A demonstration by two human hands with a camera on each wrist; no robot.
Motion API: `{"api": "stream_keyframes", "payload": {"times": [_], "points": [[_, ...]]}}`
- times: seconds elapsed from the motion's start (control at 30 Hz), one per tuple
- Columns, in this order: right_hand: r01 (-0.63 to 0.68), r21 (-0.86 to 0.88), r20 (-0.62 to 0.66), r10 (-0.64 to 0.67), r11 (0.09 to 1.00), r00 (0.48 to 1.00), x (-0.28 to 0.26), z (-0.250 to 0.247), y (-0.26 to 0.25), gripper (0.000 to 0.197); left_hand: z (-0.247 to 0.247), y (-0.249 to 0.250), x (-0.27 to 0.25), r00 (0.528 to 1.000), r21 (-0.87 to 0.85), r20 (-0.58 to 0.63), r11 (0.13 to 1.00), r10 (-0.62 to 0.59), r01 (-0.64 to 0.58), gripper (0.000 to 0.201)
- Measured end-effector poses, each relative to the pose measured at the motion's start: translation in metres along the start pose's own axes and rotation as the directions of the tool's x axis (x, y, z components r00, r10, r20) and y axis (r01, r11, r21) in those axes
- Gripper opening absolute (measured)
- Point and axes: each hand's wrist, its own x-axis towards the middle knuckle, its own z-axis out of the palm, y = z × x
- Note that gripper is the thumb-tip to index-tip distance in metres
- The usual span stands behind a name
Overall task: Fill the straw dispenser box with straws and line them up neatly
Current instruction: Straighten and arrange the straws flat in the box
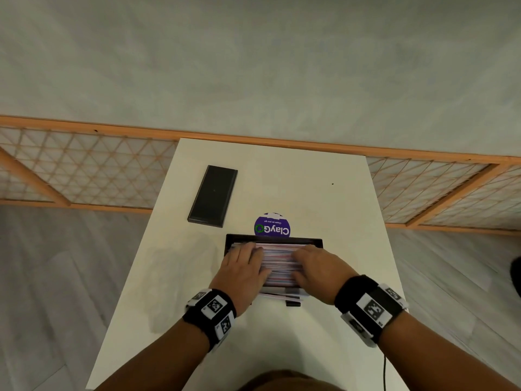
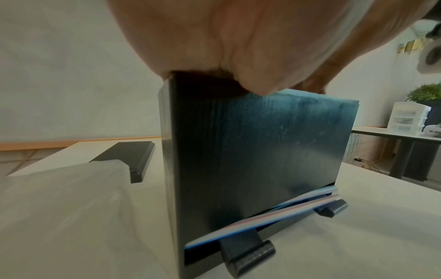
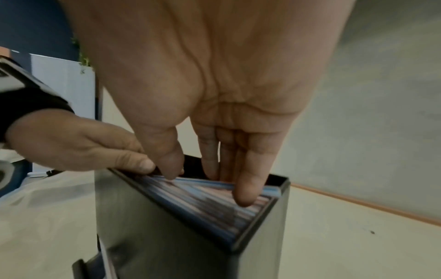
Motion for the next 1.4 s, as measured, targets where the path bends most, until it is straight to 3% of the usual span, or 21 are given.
{"api": "stream_keyframes", "payload": {"times": [0.13, 0.2, 0.33, 0.47, 0.6, 0.77, 0.93, 1.03, 1.13, 1.33, 1.4], "points": [[-0.084, 0.048, 0.085, 0.079, 0.995, 0.993, 0.011, 0.013, -0.002, 0.027, 0.002, -0.001, 0.002, 1.0, 0.005, 0.009, 1.0, 0.023, -0.023, 0.065], [-0.096, 0.082, 0.138, 0.085, 0.992, 0.987, 0.016, 0.013, -0.004, 0.02, 0.004, -0.002, 0.002, 0.999, 0.008, 0.02, 0.999, 0.032, -0.032, 0.067], [-0.088, 0.085, 0.162, 0.074, 0.992, 0.984, 0.024, 0.006, -0.006, 0.027, 0.005, -0.004, 0.003, 0.998, 0.009, 0.037, 0.999, 0.048, -0.049, 0.071], [-0.108, 0.004, 0.218, 0.105, 0.994, 0.97, 0.03, 0.002, -0.006, 0.037, 0.002, -0.002, 0.002, 0.998, -0.024, 0.048, 0.999, 0.045, -0.044, 0.06], [-0.141, 0.048, 0.282, 0.122, 0.989, 0.952, 0.036, -0.003, -0.018, 0.046, 0.001, -0.001, 0.001, 0.998, -0.033, 0.039, 0.998, 0.051, -0.05, 0.054], [-0.191, 0.139, 0.317, 0.139, 0.972, 0.938, 0.052, -0.004, -0.024, 0.044, -0.001, -0.001, -0.001, 0.998, 0.001, -0.006, 0.998, 0.067, -0.067, 0.054], [-0.191, 0.175, 0.363, 0.117, 0.966, 0.925, 0.062, 0.002, -0.025, 0.039, -0.003, -0.001, -0.002, 0.987, 0.056, -0.072, 0.988, 0.146, -0.142, 0.037], [-0.238, 0.21, 0.39, 0.142, 0.948, 0.91, 0.065, 0.004, -0.025, 0.055, -0.009, 0.001, -0.002, 0.977, 0.116, -0.114, 0.979, 0.181, -0.168, 0.018], [-0.265, 0.208, 0.413, 0.161, 0.942, 0.896, 0.068, 0.006, -0.024, 0.077, -0.015, 0.004, -0.003, 0.975, 0.124, -0.142, 0.98, 0.17, -0.152, 0.034], [-0.194, 0.175, 0.39, 0.113, 0.965, 0.914, 0.072, 0.004, -0.02, 0.042, -0.006, 0.001, -0.001, 0.995, 0.038, -0.077, 0.997, 0.067, -0.064, 0.032], [-0.149, 0.115, 0.378, 0.095, 0.982, 0.921, 0.07, 0.002, -0.02, 0.045, -0.003, 0.001, 0.0, 0.998, 0.026, -0.04, 0.999, 0.044, -0.043, 0.041]]}}
